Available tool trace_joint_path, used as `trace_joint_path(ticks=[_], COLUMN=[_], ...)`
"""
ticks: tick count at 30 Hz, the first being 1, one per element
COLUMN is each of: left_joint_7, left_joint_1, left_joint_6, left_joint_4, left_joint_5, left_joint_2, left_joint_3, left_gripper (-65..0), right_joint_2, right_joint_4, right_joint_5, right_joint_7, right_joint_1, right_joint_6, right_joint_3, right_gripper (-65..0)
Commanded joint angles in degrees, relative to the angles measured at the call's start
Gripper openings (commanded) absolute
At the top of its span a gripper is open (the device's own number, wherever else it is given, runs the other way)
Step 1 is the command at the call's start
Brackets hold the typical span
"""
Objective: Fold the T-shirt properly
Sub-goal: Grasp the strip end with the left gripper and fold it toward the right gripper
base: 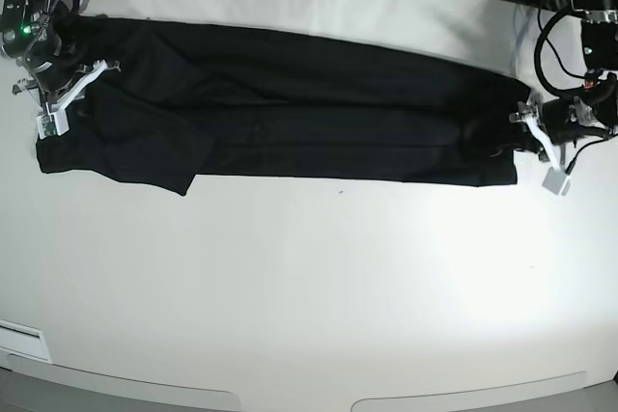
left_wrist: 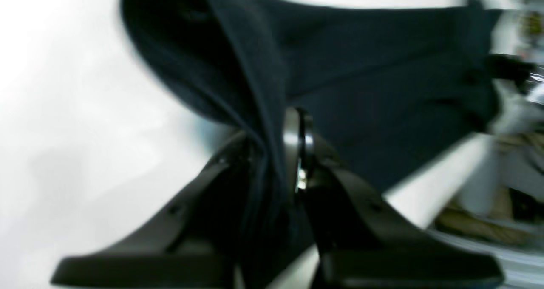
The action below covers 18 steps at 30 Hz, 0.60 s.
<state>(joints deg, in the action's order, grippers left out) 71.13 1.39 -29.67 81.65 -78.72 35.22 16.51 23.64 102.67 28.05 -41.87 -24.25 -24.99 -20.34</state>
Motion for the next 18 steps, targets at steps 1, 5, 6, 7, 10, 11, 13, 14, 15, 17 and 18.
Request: trace_joint_path(ticks=[1, 5, 6, 7, 10, 11, 13, 14, 15, 17, 18], left_joint_7=[0.55, 3.74, 3.74, 3.78, 4.17, 4.44, 5.09, 5.25, 5.22, 5.11, 4.74], left_joint_1=[-0.81, -1.14, -1.11, -1.09, -1.07, -1.05, -0.87, -0.70, -0.24, 0.48, 0.70], left_joint_6=[-1.68, -3.32, -3.10, -2.89, -2.71, -2.73, -2.80, -3.02, -3.41, -4.35, -4.52], left_joint_4=[0.83, 2.12, 3.06, 4.22, 8.72, 10.45, 13.94, 15.45, 16.81, 18.60, 18.82], left_joint_5=[-4.35, -6.28, -6.28, -6.28, -6.28, -6.28, -6.28, -6.28, -6.28, -6.28, -6.28], left_joint_2=[0.98, 0.42, 0.09, -0.35, -2.36, -3.26, -5.35, -6.49, -7.61, -9.90, -10.99], left_joint_3=[0.46, 0.46, 0.46, 0.44, 0.44, 0.44, 0.42, 0.37, 0.37, 0.20, -0.09], left_gripper=[-65.0, -65.0, -65.0, -65.0, -65.0, -65.0, -65.0, -65.0, -65.0, -65.0, -65.0], right_joint_2=[0.61, -0.20, -0.39, -0.50, -0.96, -1.07, -1.44, -1.62, -1.75, -1.70, -1.70], right_joint_4=[0.57, 0.61, 0.61, 0.61, 0.61, 0.61, 0.70, 0.76, 0.76, 0.76, 0.76], right_joint_5=[0.31, 0.31, 0.28, 0.26, 0.48, 0.50, 0.48, 0.48, 0.50, 0.44, 0.46], right_joint_7=[-0.63, -1.90, -1.90, -1.95, -1.97, -1.99, -2.49, -2.82, -3.23, -4.26, -4.50], right_joint_1=[0.31, 0.28, 0.28, 0.28, 0.28, 0.28, 0.31, 0.31, 0.31, 0.31, 0.31], right_joint_6=[-0.17, -0.15, -0.15, -0.15, -0.44, -0.74, -1.20, -1.25, -1.31, -1.70, -1.81], right_joint_3=[-0.31, -0.26, -0.26, -0.26, -0.26, -0.26, -0.26, -0.26, -0.26, -0.26, -0.28], right_gripper=[-65.0, -65.0, -65.0, -65.0, -65.0, -65.0, -65.0, -65.0, -65.0, -65.0, -65.0])
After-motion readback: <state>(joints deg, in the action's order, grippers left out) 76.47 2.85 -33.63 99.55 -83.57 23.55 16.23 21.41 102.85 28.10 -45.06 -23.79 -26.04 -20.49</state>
